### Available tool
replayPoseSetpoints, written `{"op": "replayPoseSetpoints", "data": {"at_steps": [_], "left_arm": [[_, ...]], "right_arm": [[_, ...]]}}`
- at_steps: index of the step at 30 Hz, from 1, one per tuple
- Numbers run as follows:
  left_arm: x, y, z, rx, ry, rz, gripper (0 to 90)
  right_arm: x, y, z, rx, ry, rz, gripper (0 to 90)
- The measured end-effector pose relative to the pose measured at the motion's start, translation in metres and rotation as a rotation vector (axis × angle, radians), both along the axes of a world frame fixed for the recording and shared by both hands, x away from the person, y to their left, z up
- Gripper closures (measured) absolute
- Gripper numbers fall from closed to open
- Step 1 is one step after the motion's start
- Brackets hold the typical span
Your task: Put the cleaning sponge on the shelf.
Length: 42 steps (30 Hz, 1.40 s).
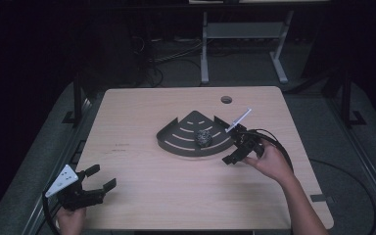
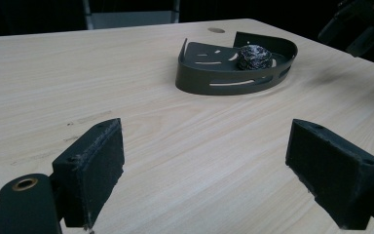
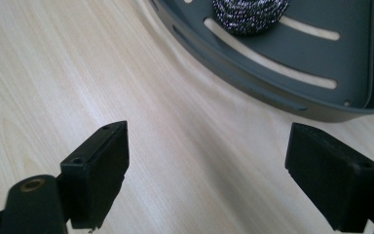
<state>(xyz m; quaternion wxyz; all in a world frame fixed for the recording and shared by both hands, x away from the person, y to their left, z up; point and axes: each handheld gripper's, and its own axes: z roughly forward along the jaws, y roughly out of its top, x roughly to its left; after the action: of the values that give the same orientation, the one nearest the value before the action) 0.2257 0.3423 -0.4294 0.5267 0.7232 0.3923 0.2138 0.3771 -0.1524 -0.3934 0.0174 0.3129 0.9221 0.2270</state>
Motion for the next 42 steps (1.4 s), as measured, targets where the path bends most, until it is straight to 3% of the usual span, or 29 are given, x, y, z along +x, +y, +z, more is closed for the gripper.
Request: {"op": "replayPoseSetpoints", "data": {"at_steps": [26,42], "left_arm": [[-0.001,0.000,-0.001,0.003,0.005,0.004,13.3],[-0.001,-0.001,-0.001,0.010,0.007,0.000,13.3]], "right_arm": [[-0.028,-0.024,-0.019,0.003,0.014,-0.031,15.3],[-0.048,-0.057,-0.033,0.014,0.016,-0.089,15.4]]}}
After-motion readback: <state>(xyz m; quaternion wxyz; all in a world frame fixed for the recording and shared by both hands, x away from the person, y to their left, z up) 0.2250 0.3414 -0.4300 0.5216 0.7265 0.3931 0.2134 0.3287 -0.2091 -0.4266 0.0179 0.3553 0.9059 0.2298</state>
